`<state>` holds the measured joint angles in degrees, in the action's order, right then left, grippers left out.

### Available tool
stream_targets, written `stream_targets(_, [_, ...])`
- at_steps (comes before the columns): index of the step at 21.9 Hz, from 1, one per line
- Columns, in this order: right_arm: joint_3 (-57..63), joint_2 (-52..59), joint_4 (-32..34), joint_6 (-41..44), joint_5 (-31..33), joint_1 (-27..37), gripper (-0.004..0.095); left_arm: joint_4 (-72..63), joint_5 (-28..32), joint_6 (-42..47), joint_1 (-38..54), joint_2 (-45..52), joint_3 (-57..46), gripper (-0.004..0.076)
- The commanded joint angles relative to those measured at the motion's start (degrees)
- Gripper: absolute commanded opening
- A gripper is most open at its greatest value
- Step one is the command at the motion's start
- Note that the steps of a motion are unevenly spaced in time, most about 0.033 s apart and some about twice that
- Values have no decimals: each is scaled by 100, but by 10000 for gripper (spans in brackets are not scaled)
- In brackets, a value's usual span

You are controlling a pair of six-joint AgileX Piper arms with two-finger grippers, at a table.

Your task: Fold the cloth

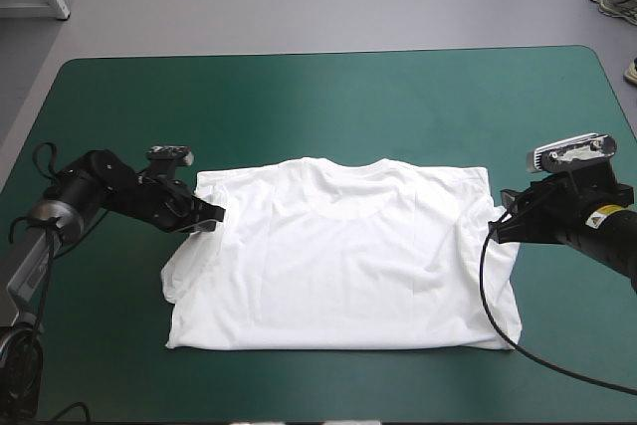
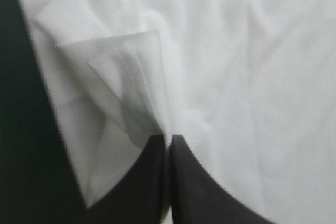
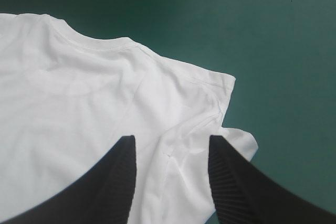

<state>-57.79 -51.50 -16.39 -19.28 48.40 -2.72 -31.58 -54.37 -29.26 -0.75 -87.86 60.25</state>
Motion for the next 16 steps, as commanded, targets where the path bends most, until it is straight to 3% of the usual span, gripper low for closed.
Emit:
stream_targets(1, [-201, 41, -140, -43, -340, -1, 413, -252, -17, 41, -454, 242, 166, 19])
stream_targets(7, [-201, 41, -140, -43, -241, -1, 443, -179, 217, 118, -1199, 242, 166, 46])
stream_targets(8, [-201, 41, -140, -43, -241, -1, 461, -179, 207, 70, -1200, 242, 166, 78])
stream_targets(10, [-201, 41, -140, -43, -252, -1, 521, -179, 27, 39, -1200, 242, 166, 293])
stream_targets(12, [-201, 41, -114, -43, -263, -1, 523, -191, -109, 39, -1200, 242, 166, 428])
stream_targets(14, [-201, 41, -25, -32, -273, -1, 523, -387, -308, 39, -1200, 242, 166, 505])
stream_targets(16, [-201, 41, 177, 83, -273, -1, 521, -960, -623, -275, -1200, 288, 166, 511])
